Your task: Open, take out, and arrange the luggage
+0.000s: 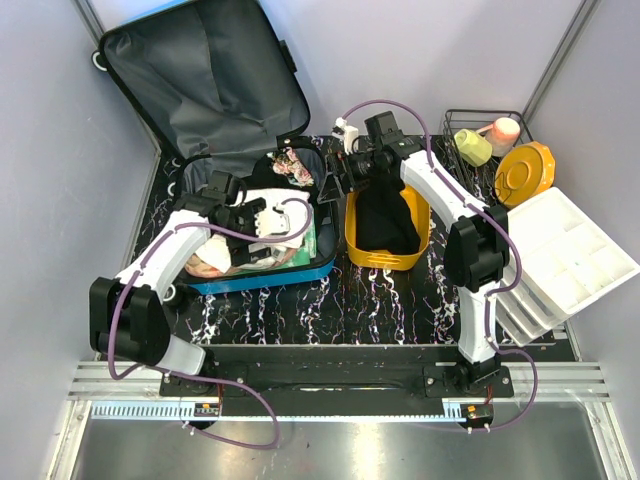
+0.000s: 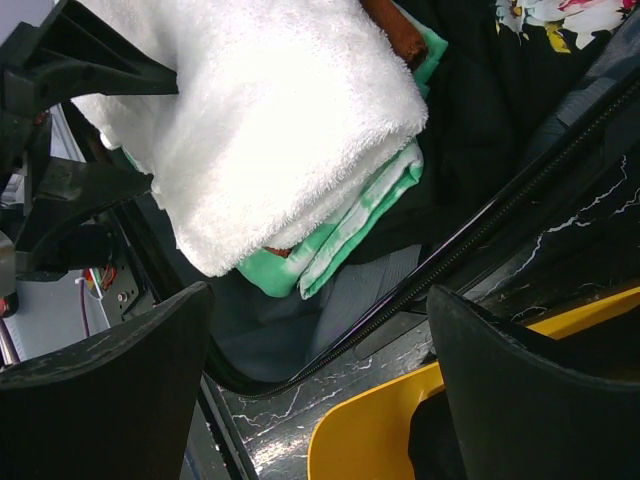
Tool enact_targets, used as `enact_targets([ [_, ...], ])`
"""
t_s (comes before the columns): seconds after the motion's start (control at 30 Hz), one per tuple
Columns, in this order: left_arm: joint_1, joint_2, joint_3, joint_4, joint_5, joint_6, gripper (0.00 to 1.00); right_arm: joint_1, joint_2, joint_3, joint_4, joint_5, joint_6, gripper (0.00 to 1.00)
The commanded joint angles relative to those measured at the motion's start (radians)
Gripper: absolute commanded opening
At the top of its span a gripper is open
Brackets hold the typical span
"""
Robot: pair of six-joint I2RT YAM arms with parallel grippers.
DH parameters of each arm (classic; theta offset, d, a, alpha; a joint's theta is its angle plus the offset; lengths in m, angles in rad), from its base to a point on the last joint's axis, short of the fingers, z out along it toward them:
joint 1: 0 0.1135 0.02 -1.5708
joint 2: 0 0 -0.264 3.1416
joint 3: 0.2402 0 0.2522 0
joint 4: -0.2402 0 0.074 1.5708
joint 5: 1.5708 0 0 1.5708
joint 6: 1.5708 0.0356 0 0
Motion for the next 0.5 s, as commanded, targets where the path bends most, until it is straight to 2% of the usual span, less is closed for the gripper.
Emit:
enact_targets([
  [0.0, -0.005, 0.016, -0.094, 0.142, -0.079, 0.125, 0.99, 0.001, -0.062, 0.023, 0.02, 0.026, -0.013, 0.96],
  [0.07, -0.005, 0.01, -0.114, 0.159, -0.084, 0.154, 0.99, -0.001, -0.062, 0.026, 0.019, 0.029, -0.019, 0.97],
  [0.1, -0.005, 0.008, -0.125, 0.171, -0.084, 0.157, 0.92, -0.001, -0.062, 0.031, 0.019, 0.032, -0.023, 0.98],
  [0.17, 0.0, 0.01, -0.122, 0.175, -0.084, 0.14, 0.73, -0.001, -0.061, 0.035, 0.02, 0.032, -0.046, 1.0],
  [0.2, 0.004, 0.008, -0.108, 0.173, -0.064, 0.129, 0.55, -0.001, -0.061, 0.043, 0.022, 0.035, -0.055, 1.0],
  [0.27, 0.029, -0.002, -0.085, 0.165, -0.027, 0.096, 0.38, 0.001, -0.065, 0.046, 0.029, 0.037, -0.089, 1.0],
  [0.3, 0.038, -0.004, -0.048, 0.139, 0.011, 0.085, 0.25, -0.001, -0.073, 0.042, 0.045, 0.037, -0.105, 1.0],
  [0.37, 0.062, -0.001, -0.007, 0.1, 0.045, 0.068, 0.16, -0.001, -0.088, 0.022, 0.081, 0.041, -0.144, 1.0],
  [0.43, 0.078, 0.004, 0.047, 0.047, 0.09, 0.06, 0.0, -0.001, -0.122, -0.032, 0.169, 0.037, -0.189, 1.0],
  [0.47, 0.095, 0.004, 0.062, 0.032, 0.106, 0.06, 0.0, -0.001, -0.14, -0.097, 0.213, 0.035, -0.204, 1.0],
])
